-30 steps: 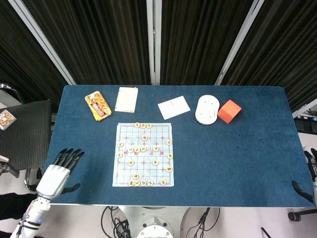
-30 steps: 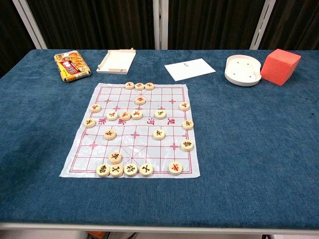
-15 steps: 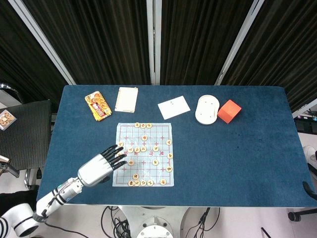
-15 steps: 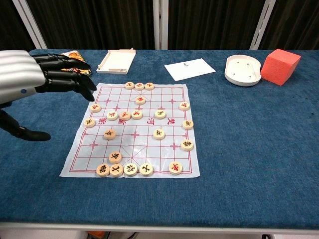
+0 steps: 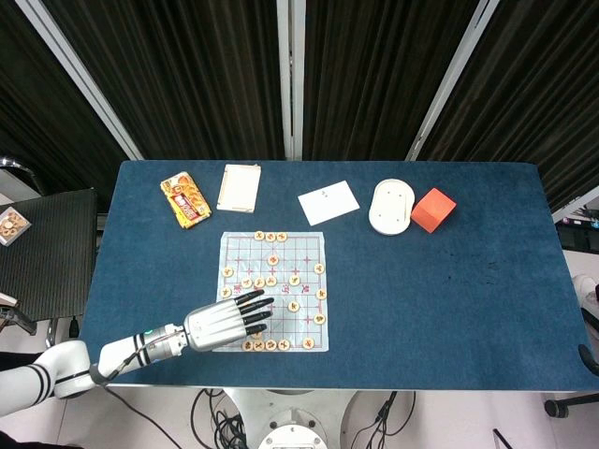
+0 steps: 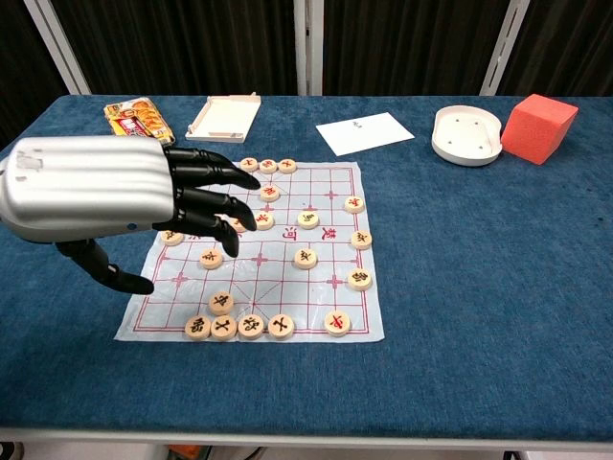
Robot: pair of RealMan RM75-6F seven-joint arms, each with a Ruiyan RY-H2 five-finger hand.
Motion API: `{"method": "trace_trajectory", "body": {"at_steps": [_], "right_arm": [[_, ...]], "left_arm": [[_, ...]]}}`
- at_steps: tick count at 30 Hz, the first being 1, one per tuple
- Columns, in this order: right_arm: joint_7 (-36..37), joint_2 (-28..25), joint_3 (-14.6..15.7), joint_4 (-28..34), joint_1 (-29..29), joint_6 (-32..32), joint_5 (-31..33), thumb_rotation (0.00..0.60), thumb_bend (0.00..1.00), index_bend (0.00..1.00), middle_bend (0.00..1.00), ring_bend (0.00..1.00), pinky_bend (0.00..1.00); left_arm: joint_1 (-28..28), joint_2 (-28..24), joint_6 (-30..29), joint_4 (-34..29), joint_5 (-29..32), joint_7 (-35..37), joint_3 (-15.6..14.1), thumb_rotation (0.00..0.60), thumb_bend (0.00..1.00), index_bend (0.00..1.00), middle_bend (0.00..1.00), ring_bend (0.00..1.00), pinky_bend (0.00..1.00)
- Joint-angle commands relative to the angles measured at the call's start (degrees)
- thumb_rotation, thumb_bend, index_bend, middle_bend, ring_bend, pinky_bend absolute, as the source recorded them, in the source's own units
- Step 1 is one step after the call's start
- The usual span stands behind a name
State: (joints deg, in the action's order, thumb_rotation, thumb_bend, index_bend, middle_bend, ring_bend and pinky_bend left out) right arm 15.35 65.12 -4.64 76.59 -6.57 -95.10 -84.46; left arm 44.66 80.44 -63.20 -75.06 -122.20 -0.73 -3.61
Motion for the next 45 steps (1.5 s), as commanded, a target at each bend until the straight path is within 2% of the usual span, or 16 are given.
{"method": "trace_trajectory", "body": {"at_steps": [1, 17, 29, 45], "right_arm": [[0.54, 0.17, 0.01, -0.41, -0.07, 0.29, 0.16, 0.600, 0.15, 0.00, 0.00, 0.00, 0.00], [3.22, 0.84, -0.49, -3.05, -0.97, 0.44, 1.29, 0.600, 0.15, 0.00, 0.00, 0.00, 0.00], [3.28, 1.18, -0.58, -3.68, -0.72, 1.37, 1.27, 0.600, 0.15, 0.00, 0.00, 0.00, 0.00], [2.87, 1.26, -0.55, -3.64, -0.76, 1.90, 1.31, 0.600, 0.16, 0.00, 0.00, 0.00, 0.00]], "left_arm": [[1.98, 2.14, -0.29, 3.01, -1.40, -0.69, -0.58, 0.600, 0.17, 0.29, 0.17, 0.00, 0.12], [6.50, 10.92, -1.24, 13.89, 1.13, 4.98, -3.66, 0.600, 0.17, 0.36, 0.17, 0.00, 0.12], [6.79, 13.82, -4.06, 19.79, 2.27, 5.26, -6.27, 0.600, 0.17, 0.38, 0.18, 0.00, 0.12], [6.78, 15.49, -6.02, 22.34, 3.92, 5.22, -8.53, 0.600, 0.18, 0.40, 0.18, 0.00, 0.11]]}}
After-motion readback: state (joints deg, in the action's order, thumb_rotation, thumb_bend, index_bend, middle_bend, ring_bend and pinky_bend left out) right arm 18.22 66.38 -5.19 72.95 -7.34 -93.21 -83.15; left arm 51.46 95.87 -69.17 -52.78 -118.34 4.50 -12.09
